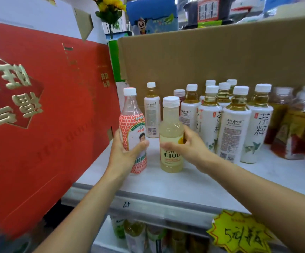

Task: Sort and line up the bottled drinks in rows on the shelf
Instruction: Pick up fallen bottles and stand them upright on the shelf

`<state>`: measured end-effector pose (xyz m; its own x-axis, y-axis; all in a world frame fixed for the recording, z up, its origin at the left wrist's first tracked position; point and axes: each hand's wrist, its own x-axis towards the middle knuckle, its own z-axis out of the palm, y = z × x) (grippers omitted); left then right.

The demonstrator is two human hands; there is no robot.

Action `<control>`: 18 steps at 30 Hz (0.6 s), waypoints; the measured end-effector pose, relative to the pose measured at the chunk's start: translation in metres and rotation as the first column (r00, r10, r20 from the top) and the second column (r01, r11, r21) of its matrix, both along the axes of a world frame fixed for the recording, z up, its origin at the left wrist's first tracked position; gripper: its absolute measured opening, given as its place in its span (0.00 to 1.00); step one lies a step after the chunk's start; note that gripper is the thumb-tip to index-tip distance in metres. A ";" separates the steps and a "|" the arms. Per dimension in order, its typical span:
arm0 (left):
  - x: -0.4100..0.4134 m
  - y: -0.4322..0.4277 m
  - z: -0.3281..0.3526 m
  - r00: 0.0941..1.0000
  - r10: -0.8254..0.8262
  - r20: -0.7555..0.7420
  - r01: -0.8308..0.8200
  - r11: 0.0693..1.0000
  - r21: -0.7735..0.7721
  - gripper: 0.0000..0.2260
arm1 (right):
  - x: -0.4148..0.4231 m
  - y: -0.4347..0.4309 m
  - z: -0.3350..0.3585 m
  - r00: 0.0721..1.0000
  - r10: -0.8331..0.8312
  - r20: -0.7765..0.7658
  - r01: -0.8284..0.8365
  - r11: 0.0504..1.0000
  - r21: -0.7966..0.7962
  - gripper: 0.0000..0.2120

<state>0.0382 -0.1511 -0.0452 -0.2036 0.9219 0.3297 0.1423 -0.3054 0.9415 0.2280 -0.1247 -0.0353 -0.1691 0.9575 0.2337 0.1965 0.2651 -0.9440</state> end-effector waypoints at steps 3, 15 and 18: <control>0.024 -0.015 0.001 0.999 -0.041 0.028 0.041 0.999 0.000 0.24 | 0.028 -0.023 0.001 0.997 -0.040 -0.062 0.039 0.999 -0.012 0.21; 0.160 -0.095 0.015 0.965 -0.225 0.134 0.223 0.974 0.030 0.18 | 0.153 -0.127 0.014 0.976 -0.204 -0.076 0.210 0.974 0.082 0.17; 0.202 -0.121 0.013 0.950 -0.274 0.148 0.271 0.962 0.035 0.18 | 0.193 -0.161 0.015 0.962 -0.270 -0.045 0.273 0.958 0.091 0.17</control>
<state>0.2407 -0.2718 -0.0318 0.0067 0.9446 0.3281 -0.0908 -0.3262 0.9409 0.4208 -0.2858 -0.0201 0.1035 0.9394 0.3268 0.2437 0.2946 -0.9240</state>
